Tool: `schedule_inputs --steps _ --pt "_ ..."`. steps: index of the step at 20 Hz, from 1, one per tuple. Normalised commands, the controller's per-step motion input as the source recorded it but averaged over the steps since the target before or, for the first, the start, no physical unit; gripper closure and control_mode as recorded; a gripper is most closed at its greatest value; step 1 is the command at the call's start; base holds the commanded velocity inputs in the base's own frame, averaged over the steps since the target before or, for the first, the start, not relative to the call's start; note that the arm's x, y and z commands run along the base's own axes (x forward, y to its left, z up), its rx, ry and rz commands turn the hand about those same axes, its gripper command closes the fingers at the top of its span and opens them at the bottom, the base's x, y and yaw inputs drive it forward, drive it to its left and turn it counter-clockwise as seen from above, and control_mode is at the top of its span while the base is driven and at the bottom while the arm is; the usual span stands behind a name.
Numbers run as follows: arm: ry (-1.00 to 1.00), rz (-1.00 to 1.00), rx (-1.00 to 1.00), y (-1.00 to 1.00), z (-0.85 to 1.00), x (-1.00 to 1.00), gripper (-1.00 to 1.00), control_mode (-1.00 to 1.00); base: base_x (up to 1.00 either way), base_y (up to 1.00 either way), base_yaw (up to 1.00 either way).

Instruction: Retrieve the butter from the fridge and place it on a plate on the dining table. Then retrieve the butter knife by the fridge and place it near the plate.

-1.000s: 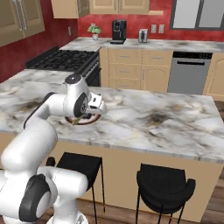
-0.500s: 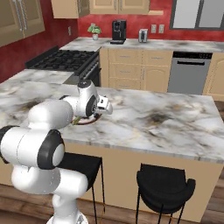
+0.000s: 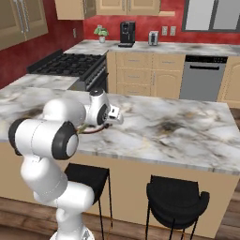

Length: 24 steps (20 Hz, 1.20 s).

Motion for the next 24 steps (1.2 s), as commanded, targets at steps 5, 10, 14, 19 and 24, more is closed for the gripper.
schedule_inputs --steps 5,10,14,19,24 --pt "0.00 0.00 0.00 -0.13 -0.51 0.00 1.00 -1.00 0.00 0.00 0.00" --pt "0.00 -0.01 0.00 -0.01 -0.27 0.09 1.00 -1.00 0.00 0.00 0.00" --pt "0.00 -0.02 0.07 0.00 -0.15 0.18 1.00 -1.00 0.00 0.00 0.00" --pt "0.00 -0.02 0.03 0.01 -0.20 0.19 1.00 -1.00 0.00 0.00 0.00" --pt "0.00 -0.01 0.00 0.08 -0.27 0.24 1.00 -1.00 0.00 0.00 0.00"
